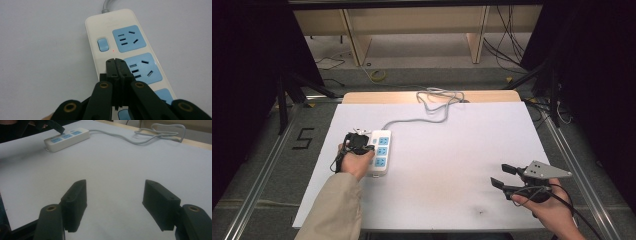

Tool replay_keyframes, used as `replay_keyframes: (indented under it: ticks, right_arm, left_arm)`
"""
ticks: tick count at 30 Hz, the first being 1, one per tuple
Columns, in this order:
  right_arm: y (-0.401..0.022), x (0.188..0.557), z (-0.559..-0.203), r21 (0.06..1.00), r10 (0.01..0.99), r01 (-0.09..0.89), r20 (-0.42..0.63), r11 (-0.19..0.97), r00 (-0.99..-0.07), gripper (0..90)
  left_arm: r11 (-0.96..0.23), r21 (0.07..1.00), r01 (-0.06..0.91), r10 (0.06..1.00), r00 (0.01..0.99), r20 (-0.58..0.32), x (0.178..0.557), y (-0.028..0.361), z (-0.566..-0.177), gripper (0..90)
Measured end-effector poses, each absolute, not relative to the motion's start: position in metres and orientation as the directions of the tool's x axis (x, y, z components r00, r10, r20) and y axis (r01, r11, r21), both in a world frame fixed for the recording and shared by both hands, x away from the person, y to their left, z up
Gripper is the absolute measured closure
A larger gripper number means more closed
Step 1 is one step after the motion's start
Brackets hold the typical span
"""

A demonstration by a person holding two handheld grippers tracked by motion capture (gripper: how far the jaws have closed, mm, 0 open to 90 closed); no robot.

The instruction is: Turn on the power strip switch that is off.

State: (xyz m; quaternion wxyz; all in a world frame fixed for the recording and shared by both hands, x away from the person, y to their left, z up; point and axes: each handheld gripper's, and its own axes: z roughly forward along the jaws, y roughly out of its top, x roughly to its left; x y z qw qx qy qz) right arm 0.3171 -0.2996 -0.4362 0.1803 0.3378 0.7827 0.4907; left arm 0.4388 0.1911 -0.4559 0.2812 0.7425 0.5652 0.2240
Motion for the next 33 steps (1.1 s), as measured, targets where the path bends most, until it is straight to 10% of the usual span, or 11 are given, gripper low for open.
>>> replay_keyframes:
  ticks: [33]
  right_arm:
    - [-0.2993,0.3166,-0.4365,0.888,0.705,0.355,0.051,0.292,-0.708,36.1]
  left_arm:
    - [-0.214,0.642,0.736,0.967,0.251,0.034,0.4440,0.1861,-0.4540,89.8]
